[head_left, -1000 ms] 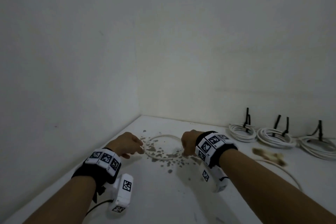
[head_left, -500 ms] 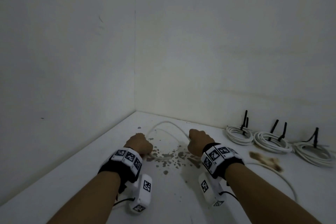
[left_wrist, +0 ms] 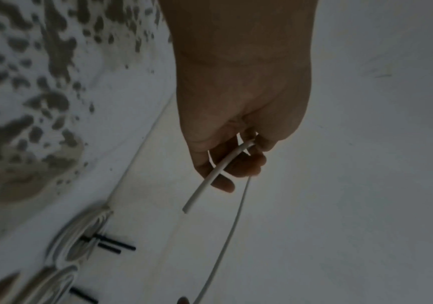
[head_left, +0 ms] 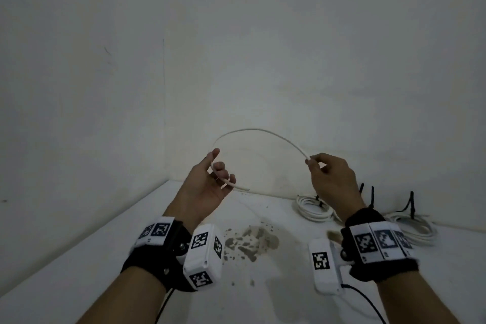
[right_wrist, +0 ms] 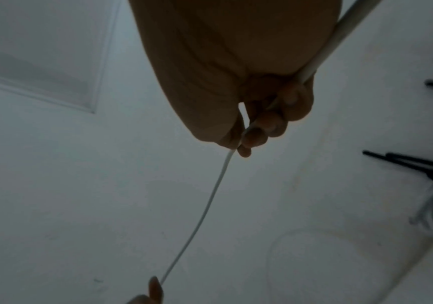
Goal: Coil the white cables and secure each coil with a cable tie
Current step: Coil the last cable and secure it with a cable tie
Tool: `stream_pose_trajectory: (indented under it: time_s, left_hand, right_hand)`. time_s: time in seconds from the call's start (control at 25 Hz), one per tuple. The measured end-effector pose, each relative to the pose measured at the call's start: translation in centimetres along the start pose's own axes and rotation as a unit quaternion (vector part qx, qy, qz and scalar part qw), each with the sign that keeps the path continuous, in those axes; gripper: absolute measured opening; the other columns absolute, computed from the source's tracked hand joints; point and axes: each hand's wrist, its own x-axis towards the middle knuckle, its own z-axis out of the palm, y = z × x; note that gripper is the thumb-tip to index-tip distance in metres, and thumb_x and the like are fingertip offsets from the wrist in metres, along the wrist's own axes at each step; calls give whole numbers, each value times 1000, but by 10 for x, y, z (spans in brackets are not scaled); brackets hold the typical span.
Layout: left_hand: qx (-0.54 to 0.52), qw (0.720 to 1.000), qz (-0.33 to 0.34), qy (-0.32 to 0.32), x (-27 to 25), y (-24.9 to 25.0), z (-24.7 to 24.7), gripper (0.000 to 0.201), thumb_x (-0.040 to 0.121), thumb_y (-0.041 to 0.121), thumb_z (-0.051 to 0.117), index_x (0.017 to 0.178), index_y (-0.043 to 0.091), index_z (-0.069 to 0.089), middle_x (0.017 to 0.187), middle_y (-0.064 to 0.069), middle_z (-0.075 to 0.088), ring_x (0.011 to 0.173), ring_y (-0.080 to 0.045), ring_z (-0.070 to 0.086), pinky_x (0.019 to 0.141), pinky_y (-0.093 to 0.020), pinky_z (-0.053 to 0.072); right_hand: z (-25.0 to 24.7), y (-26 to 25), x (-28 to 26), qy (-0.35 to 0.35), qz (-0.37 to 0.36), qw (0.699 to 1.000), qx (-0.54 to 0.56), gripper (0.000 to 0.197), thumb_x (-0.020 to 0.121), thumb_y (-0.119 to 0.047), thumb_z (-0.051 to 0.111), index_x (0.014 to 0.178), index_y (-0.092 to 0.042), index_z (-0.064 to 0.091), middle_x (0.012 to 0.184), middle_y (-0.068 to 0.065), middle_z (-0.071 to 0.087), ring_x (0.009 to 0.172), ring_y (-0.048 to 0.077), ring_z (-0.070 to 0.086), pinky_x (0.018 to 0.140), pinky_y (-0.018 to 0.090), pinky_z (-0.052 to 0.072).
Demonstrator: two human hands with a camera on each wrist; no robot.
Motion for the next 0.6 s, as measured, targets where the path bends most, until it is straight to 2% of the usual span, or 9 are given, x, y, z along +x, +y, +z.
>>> stream_pose_trajectory:
  time_s: [0.04,0.12,0.24,0.32,0.4,0.44,0.52,0.56,0.6]
  left_hand:
    - [-14,1000,5,-24,0,-5,9,14,101,30,49,102,22,60,58,7,38,47,-9,34,53,-25,46]
    - [-42,997,-4,-65,2,-21,31,17,98,31,47,98,22,62,59,7,29,47,-10,26,50,-24,36]
    - [-78,991,1,-110,-2,-44,58,19,92,25,42,89,16,59,63,5,30,53,-12,26,54,-25,30]
    - [-46,993,27,-102,-4,-63,74,17,92,19,37,86,15,53,62,4,34,52,-12,28,52,-25,29]
    - [0,994,55,-91,-5,-80,83,18,96,17,35,89,16,52,61,3,40,51,-12,32,52,-25,29]
    - [7,994,63,-88,-5,-86,86,19,99,17,36,93,16,54,63,2,44,53,-12,35,54,-26,29]
    - [11,994,68,-84,-2,-95,88,20,102,17,38,101,14,58,67,1,52,57,-12,44,59,-27,34]
    - [19,994,76,-79,0,-97,88,21,103,16,39,103,12,60,69,0,55,60,-12,48,61,-27,39]
    - [31,993,87,-73,2,-99,87,22,104,16,39,104,11,61,70,0,58,62,-12,51,64,-27,44]
  right_hand:
    - [-10,1,-4,19,-8,1000,-2,16,100,-35,54,96,-28,69,61,6,63,58,17,57,51,18,35]
    - [-32,10,-10,57,-16,998,-28,18,99,-41,53,102,-33,69,56,3,60,55,11,55,51,19,35]
    - [-53,27,-17,74,-22,993,-93,21,101,-37,49,110,-28,66,63,-6,56,65,21,59,62,32,45]
    - [-65,42,-18,28,13,992,-121,17,100,-28,46,107,-17,57,71,1,60,74,30,61,67,36,45]
    - [-75,54,-18,-42,45,985,-164,13,99,-23,47,101,-12,54,76,6,62,75,31,60,63,34,40]
    - [-81,55,-18,-73,45,977,-193,12,98,-24,49,99,-15,58,79,4,63,72,27,59,61,31,39]
    - [-94,49,-21,-127,42,968,-213,9,97,-30,56,97,-32,65,87,-2,65,62,15,57,59,24,43]
    - [-98,41,-25,-164,40,960,-223,10,96,-35,59,100,-39,67,95,-7,66,66,12,59,62,22,46]
    - [-100,35,-29,-201,30,947,-247,14,96,-39,60,106,-42,70,105,-11,65,79,10,63,71,22,49]
